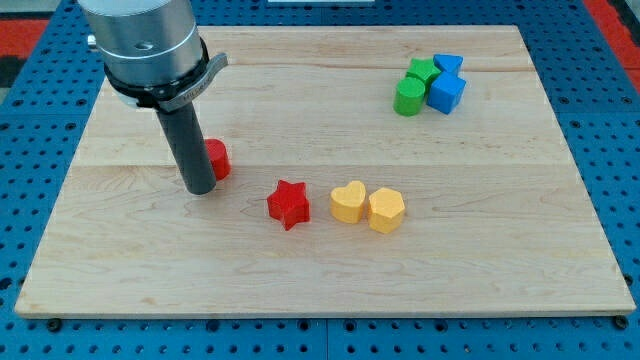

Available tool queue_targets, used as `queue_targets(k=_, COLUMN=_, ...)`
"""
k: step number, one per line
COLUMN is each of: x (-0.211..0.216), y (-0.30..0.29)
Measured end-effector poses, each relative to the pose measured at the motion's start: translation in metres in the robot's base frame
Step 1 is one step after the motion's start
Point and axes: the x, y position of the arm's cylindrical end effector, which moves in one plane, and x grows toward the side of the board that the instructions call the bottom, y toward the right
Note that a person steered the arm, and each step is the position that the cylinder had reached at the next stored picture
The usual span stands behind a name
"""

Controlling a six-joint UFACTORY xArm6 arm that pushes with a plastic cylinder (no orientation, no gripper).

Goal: Push the red star a bit up

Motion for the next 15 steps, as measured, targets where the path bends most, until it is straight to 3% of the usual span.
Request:
queue_targets(k=1, x=0.000, y=0.000)
queue_targets(k=3, x=0.056, y=0.014)
queue_targets(k=4, x=0.058, y=0.075)
queue_targets(k=6, x=0.060, y=0.106)
queue_targets(k=13, x=-0.002, y=0.113)
queue_targets(k=15, x=-0.003, y=0.170)
